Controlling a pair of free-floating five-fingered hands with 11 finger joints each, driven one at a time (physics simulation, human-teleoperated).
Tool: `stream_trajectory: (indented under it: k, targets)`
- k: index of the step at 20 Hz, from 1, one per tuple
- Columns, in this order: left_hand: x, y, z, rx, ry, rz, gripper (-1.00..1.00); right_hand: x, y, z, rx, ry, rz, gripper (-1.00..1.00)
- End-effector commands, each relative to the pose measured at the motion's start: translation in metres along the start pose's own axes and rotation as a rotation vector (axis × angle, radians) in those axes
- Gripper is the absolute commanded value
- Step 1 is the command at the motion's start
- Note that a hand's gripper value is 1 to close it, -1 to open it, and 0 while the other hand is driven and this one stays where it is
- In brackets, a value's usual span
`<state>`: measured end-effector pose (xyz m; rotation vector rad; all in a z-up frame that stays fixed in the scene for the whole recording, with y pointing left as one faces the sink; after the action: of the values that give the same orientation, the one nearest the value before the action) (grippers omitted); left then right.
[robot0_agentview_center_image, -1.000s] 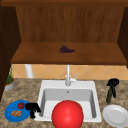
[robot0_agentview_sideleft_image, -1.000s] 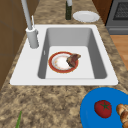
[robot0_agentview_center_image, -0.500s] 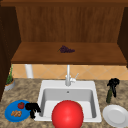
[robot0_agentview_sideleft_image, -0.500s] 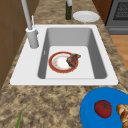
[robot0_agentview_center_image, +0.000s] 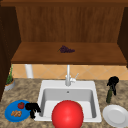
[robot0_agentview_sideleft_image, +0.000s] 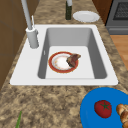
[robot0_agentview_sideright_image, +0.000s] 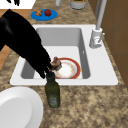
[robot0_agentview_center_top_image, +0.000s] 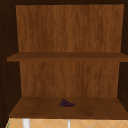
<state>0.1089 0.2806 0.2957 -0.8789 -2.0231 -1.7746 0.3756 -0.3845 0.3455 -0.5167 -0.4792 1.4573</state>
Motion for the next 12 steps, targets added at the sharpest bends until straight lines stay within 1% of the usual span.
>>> stream_trajectory:
  k: [1, 3, 6, 8, 12]
  targets:
    - [0.000, 0.000, 0.000, 0.000, 0.000, 0.000, 0.00, 0.001, -0.019, -0.014, 0.047, 0.013, 0.026, -1.00]
    - [0.000, 0.000, 0.000, 0.000, 0.000, 0.000, 0.00, 0.002, -0.021, -0.023, 0.050, 0.006, 0.038, -1.00]
    - [0.000, 0.000, 0.000, 0.000, 0.000, 0.000, 0.00, -0.003, -0.030, -0.033, 0.023, -0.012, 0.034, -1.00]
    - [0.000, 0.000, 0.000, 0.000, 0.000, 0.000, 0.00, -0.006, -0.034, -0.041, 0.022, -0.018, 0.034, -1.00]
    - [0.000, 0.000, 0.000, 0.000, 0.000, 0.000, 0.00, -0.007, -0.032, -0.067, 0.017, 0.006, 0.049, -1.00]
